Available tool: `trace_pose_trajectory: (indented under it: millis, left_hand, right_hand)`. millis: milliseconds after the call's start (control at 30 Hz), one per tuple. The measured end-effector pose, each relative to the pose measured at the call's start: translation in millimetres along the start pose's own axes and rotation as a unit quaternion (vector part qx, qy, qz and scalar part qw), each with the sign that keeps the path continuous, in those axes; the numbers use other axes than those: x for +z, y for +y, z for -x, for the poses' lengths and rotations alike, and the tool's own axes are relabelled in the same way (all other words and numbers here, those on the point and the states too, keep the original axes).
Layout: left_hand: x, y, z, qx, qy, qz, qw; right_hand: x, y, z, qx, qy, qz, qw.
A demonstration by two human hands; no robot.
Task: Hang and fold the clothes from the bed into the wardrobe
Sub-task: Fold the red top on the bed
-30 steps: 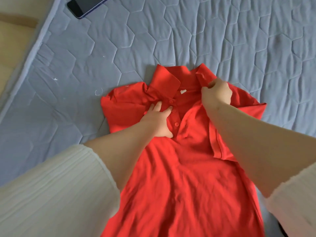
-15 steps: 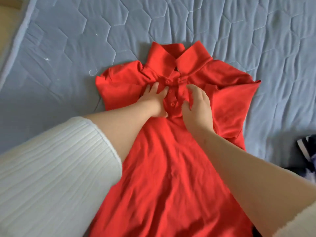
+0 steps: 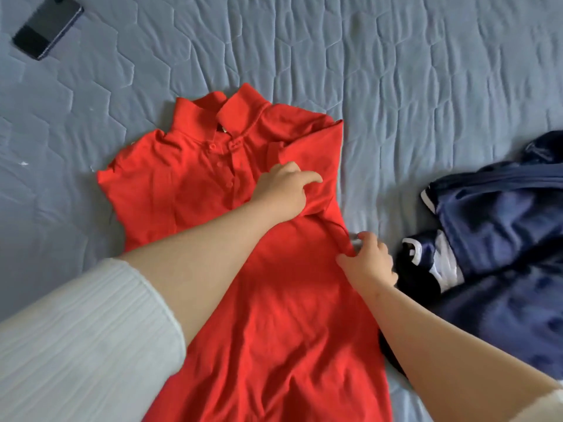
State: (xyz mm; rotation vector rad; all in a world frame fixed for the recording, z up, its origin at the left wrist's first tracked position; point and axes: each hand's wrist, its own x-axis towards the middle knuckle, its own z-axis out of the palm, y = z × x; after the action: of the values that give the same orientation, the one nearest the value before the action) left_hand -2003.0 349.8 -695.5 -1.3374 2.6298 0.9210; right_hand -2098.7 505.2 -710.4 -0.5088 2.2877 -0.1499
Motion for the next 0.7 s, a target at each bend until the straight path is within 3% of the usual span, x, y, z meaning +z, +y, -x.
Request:
trace_pose_trajectory:
  millis: [100,200,367,500,600,700]
  left_hand:
    - [19,20,-16,0.0,-0.081,0.016,0.997]
    - [38,25,-23,-0.028,-0.102,0.0,0.994]
    - [53,38,-31,-0.085,-0.09,-0.074,0.989]
    - [51,49,-40,-0.109,-0.013,-0.086,0.99]
    - [47,58,-46,-0.171,0.057,-0.008,0.984]
    - [47,69,-51,-0.271,0.102,0.179,0.94]
  right_hand:
    - [-5,22,0,-0.059,-0.028,-0.056,0.996]
    - [-11,39,-2,-0.083,-0.074,-0.094,0.989]
    - [-9,56,-9,-0.098,-0.109,-0.09,0.985]
    - [-8,61,-8,-0.088,-0.132,-0.118,0.98]
    - [-11,67,-9,-0.07,-0.148,-0.133,0.978]
    - [-15,71,-12,-0.056,-0.163,-0.137,0.975]
